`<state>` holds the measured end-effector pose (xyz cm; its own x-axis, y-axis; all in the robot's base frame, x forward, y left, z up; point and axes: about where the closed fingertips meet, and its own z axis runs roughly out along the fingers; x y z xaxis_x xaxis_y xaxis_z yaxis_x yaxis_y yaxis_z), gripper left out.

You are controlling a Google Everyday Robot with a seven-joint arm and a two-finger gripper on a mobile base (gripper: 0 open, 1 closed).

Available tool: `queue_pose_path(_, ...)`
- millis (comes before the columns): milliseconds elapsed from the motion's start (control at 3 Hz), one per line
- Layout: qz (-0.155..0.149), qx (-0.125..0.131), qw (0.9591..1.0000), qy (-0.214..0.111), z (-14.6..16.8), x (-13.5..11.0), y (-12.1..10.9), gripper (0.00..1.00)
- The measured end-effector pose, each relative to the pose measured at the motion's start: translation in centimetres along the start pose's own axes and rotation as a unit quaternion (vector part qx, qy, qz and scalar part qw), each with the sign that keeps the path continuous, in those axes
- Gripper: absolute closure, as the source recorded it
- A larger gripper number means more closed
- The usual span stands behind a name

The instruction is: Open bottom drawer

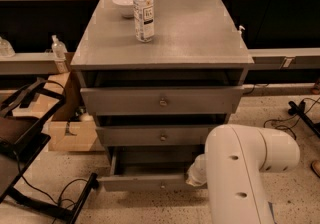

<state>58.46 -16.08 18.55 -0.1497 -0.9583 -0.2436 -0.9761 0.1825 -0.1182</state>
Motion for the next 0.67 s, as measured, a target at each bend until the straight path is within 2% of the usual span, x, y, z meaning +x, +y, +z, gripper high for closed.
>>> queue_pose_path(667, 0.000, 0.000, 1.0000, 0.000, -0.13, -0.03, -0.01, 1.00)
